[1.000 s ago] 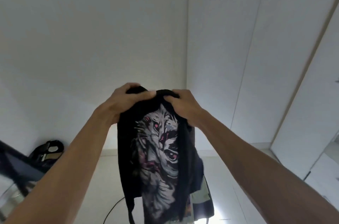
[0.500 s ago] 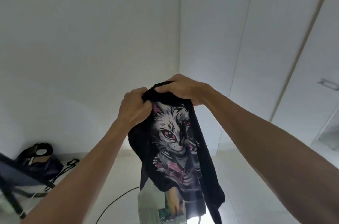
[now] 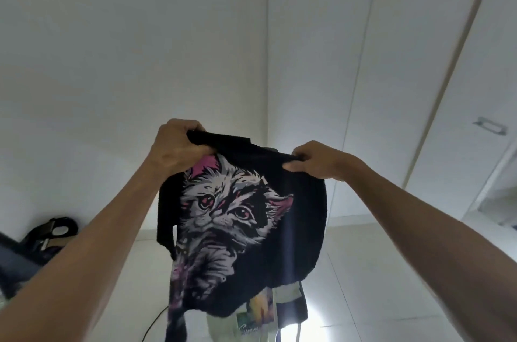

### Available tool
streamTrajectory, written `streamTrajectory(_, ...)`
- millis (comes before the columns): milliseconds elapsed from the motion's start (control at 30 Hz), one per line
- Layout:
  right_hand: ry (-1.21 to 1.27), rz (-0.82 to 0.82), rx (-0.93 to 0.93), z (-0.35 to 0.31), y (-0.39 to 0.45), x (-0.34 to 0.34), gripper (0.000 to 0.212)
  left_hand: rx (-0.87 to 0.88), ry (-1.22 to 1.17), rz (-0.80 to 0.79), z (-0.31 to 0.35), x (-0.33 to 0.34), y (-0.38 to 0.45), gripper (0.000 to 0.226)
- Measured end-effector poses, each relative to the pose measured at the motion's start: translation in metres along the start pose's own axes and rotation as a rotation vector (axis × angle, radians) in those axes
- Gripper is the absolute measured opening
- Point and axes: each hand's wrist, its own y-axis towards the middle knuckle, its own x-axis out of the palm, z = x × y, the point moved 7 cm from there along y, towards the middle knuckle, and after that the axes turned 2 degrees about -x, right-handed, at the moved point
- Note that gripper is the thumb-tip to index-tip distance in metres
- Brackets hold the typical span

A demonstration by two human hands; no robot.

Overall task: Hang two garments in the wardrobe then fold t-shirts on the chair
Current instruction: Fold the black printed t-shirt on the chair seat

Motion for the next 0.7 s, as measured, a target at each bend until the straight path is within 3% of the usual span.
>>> streamTrajectory(100,0.171,0.129,-0.076,-0.008,-0.007,-0.006,0.034,-0.052,0.095,0.057,-0.019,-0.008,-0.005,0.014)
streamTrajectory(167,0.181,0.107,-0.098,-0.013,-0.011,-0.009,0.034,-0.068,0.159,0.094,-0.024,-0.013,-0.008,0.015)
streamTrajectory(267,-0.102,-0.069,-0.068,-0.009,-0.016,-0.009,0.031,-0.093,0.190,0.185,-0.029,-0.024,-0.015,0.022)
streamTrajectory(333,-0.247,-0.080,-0.035,0.003,-0.018,-0.014,0.026,-0.101,0.177,0.232,-0.038,-0.032,-0.021,0.024)
streamTrajectory(400,-0.163,0.030,-0.050,0.011,-0.022,-0.022,0.033,-0.090,0.160,0.249,-0.047,-0.036,-0.028,0.028)
streamTrajectory(533,0.258,0.320,-0.132,0.011,-0.034,-0.035,0.031,-0.095,0.087,0.317,-0.052,-0.037,-0.046,0.028)
streamTrajectory(700,0.062,0.347,-0.184,0.006,-0.039,-0.037,0.039,-0.226,-0.010,0.388,-0.062,-0.032,-0.070,0.028)
